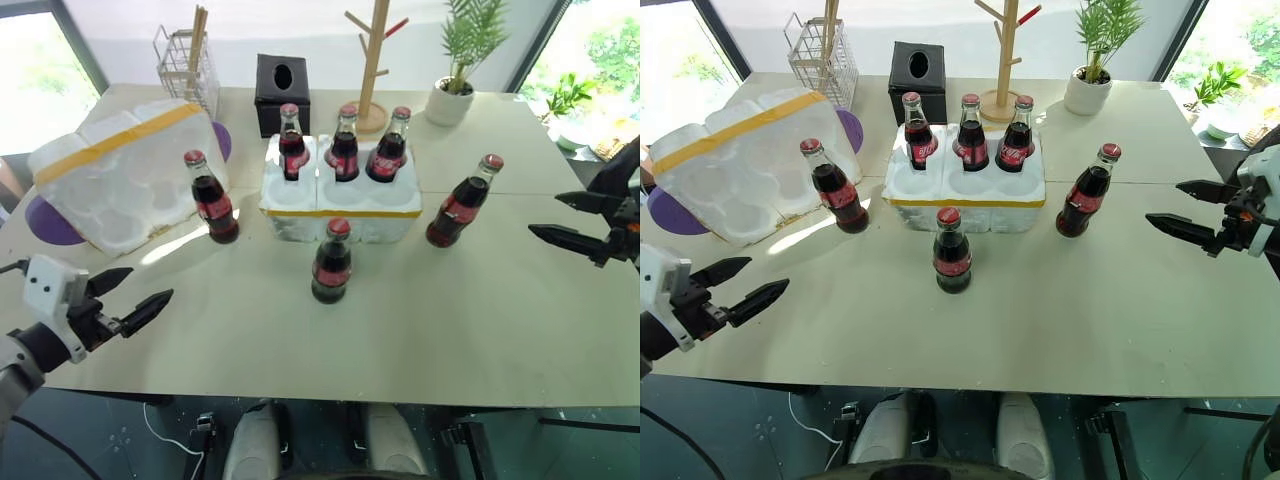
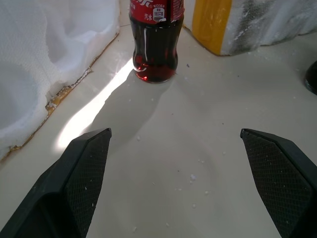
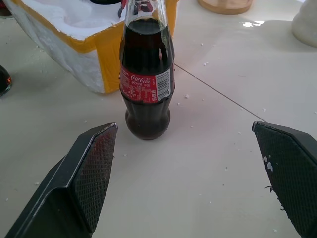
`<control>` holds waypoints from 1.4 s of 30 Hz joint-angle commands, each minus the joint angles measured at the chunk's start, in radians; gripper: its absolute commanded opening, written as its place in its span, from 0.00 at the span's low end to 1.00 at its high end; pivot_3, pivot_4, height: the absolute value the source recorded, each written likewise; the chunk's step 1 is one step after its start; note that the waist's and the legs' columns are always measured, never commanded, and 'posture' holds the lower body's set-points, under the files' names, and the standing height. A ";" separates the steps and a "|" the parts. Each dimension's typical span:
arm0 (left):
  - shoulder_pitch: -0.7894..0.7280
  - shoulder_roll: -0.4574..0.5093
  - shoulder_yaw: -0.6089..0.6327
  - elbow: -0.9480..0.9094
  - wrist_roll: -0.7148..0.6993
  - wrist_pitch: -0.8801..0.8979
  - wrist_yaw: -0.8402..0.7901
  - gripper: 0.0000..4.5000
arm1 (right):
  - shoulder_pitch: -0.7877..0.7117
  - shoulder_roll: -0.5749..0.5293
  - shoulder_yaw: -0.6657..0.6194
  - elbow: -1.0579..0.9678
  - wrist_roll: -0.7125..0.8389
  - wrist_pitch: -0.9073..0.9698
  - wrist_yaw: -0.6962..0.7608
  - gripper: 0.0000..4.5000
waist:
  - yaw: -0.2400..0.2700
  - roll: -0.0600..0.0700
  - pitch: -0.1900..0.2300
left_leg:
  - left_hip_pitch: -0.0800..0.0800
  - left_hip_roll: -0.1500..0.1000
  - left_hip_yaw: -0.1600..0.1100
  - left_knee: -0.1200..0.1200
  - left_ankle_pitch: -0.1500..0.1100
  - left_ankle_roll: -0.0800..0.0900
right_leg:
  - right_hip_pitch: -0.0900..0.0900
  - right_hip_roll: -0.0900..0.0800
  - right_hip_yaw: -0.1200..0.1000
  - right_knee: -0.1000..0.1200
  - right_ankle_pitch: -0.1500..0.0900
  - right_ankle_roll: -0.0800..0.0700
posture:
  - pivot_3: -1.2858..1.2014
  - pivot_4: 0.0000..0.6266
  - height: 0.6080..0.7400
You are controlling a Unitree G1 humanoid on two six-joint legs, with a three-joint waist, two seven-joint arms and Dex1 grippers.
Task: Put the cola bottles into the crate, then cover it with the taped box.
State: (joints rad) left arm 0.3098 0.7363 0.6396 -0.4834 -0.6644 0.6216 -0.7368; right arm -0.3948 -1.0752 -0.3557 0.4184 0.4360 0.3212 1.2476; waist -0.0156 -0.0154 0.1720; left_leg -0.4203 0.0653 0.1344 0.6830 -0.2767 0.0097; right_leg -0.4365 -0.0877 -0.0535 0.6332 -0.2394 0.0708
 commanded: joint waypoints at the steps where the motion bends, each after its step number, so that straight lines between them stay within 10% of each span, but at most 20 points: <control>1: -0.009 -0.003 0.000 -0.017 0.008 -0.033 0.002 0.97 | -0.019 -0.004 -0.017 -0.007 0.005 -0.013 -0.006 1.00 | 0.000 0.000 0.000 | 0.000 0.000 0.000 0.000 0.000 0.000 | 0.000 0.000 0.000 0.000 0.000 0.000 | 0.52 0.24 1.00; 16: -0.198 -0.004 0.021 0.100 -0.022 -0.021 0.093 0.97 | 0.033 -0.016 -0.047 -0.104 0.059 0.086 0.002 1.00 | 0.003 0.000 0.000 | 0.001 0.000 0.000 0.000 0.000 0.000 | 0.002 0.000 0.000 0.000 0.000 0.000 | 0.52 0.24 1.00; 27: -0.492 -0.038 -0.173 0.226 0.057 -0.052 0.179 0.97 | -0.025 -0.221 -0.201 -0.442 0.375 0.512 0.114 1.00 | 0.002 0.003 0.000 | 0.002 0.000 -0.001 0.000 0.000 0.000 | 0.003 0.004 0.000 0.000 0.001 0.002 | 0.52 0.24 1.00; 42: -0.757 -0.059 -0.423 0.561 0.226 -0.229 0.025 0.97 | -0.131 -0.138 -0.203 -0.698 0.649 0.658 -0.097 1.00 | 0.005 0.002 0.000 | 0.000 -0.001 -0.001 0.001 0.000 0.000 | 0.002 0.001 0.000 -0.001 0.002 0.002 | 0.52 0.24 1.00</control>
State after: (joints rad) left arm -0.4204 0.6685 0.2235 0.0682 -0.4588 0.4322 -0.6902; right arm -0.4974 -1.2102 -0.5490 -0.2721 1.0588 0.9894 1.1610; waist -0.0102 -0.0137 0.1719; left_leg -0.4199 0.0637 0.1334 0.6836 -0.2763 0.0096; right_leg -0.4344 -0.0871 -0.0538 0.6327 -0.2366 0.0740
